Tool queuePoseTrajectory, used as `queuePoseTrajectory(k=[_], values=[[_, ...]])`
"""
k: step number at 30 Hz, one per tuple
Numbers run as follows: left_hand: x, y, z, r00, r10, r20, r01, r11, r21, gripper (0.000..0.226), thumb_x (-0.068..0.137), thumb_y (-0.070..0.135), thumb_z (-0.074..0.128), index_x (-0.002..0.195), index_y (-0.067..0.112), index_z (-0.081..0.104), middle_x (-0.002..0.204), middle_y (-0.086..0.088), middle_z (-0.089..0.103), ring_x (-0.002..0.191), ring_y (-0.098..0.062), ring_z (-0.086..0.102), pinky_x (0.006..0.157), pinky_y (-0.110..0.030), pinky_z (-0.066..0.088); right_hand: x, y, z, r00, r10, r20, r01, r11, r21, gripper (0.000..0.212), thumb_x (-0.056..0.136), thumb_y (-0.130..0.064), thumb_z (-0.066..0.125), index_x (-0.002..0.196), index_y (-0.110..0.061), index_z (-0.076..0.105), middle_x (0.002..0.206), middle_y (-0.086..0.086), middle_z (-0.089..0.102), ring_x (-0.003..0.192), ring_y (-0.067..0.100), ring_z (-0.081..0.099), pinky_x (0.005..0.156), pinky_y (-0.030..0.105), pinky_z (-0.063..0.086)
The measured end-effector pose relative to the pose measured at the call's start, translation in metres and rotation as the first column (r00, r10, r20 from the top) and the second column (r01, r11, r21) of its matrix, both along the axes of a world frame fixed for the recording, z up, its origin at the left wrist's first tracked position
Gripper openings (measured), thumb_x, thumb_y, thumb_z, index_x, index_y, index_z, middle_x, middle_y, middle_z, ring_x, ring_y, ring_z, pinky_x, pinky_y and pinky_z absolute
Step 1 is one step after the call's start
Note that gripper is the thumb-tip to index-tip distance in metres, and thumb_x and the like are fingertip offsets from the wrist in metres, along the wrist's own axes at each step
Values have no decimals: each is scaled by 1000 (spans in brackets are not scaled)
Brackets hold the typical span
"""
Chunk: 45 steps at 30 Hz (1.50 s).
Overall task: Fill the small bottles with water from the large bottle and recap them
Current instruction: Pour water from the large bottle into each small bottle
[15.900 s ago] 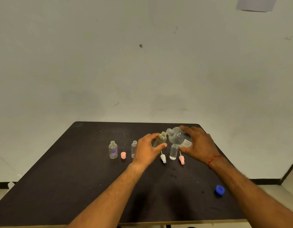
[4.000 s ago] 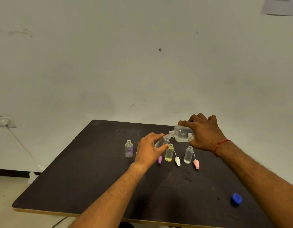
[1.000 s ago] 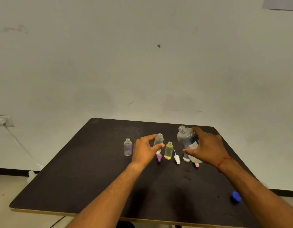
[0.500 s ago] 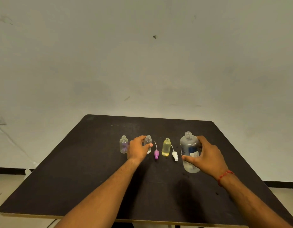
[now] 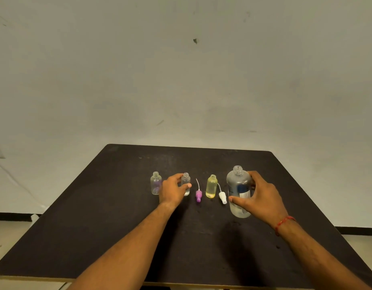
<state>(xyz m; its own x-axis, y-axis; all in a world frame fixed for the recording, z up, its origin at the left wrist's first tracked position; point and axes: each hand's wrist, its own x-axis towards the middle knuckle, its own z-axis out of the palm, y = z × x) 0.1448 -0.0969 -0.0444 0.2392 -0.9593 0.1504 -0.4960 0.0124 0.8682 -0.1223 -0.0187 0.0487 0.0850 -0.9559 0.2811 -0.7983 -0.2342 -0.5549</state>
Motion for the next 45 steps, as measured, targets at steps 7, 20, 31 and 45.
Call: queuePoseTrajectory(k=[7,20,31,45], values=[[2,3,-1,999,-24,31,23,1000,15,67,81,32,83,141,23,56,135,1,65,127,-17,60,108,-38,49,2,0,-3,1000,22,13,-22,1000,-3,83,59,-60,82,127,-29,47,123,-4,65,105,19,64,95,43,54],[42,60,12,961,273,-31,-269,911,-314,12,88,40,73,93,29,75,84,18,72,80,3,67,76,-31,59,27,0,11,995,95,4,-95,995,-38,91,51,-77,69,126,-30,48,121,-5,65,103,17,64,93,40,55],[79,41,1,961,272,45,-269,961,-65,64,81,44,80,136,24,53,132,6,57,112,-11,58,89,-26,45,61,-6,9,990,142,-19,-143,988,-52,90,51,-80,67,125,-33,47,118,-9,66,100,12,65,91,35,56],[73,37,10,987,156,32,-153,985,-77,39,83,39,80,118,30,65,110,14,67,97,-4,60,81,-22,47,68,-14,10,987,151,-51,-154,986,-65,85,59,-69,76,130,-33,47,122,-6,66,104,16,65,95,40,54]])
